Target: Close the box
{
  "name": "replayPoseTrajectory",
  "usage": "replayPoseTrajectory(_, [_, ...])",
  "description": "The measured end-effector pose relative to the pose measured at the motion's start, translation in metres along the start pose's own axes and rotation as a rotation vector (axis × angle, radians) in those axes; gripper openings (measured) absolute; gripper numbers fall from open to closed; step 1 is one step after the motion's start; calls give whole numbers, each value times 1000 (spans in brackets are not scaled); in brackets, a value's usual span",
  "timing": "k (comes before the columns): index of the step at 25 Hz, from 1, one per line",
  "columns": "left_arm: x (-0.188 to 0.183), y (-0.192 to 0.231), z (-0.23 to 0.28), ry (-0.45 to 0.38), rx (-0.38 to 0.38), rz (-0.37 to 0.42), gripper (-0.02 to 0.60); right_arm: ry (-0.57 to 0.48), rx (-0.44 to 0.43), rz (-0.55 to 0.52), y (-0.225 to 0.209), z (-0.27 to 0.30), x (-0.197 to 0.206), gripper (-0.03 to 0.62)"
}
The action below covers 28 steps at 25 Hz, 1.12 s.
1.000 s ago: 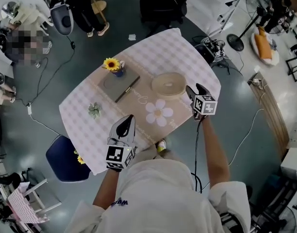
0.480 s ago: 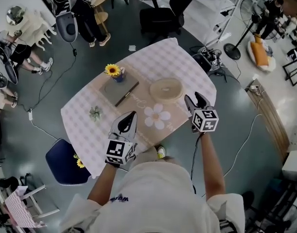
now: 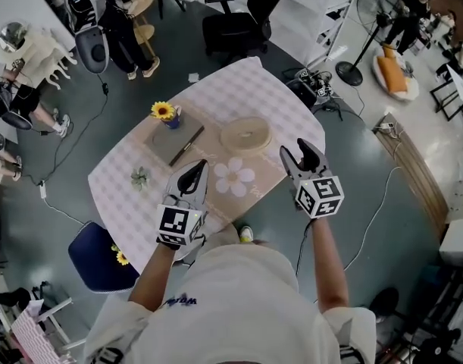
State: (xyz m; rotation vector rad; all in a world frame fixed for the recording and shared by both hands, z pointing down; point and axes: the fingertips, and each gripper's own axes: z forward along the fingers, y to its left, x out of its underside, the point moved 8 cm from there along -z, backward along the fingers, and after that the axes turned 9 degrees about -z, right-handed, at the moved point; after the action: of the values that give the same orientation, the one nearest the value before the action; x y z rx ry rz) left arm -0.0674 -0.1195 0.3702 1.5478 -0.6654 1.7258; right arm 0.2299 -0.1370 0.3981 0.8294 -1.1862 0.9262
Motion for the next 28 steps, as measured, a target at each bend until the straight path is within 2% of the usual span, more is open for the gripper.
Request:
replayPoseTrajectory(6, [-12, -10, 4, -37, 11, 17, 2, -96, 3, -27, 9, -29, -32, 210])
replayPoseTrajectory(11, [-22, -13, -5, -127, -23, 23, 2, -155, 44, -66, 23, -46, -36, 210])
replayPoseTrajectory(28, [-18, -14, -3, -87, 4, 33, 2, -199, 58, -57, 41, -60, -47, 180])
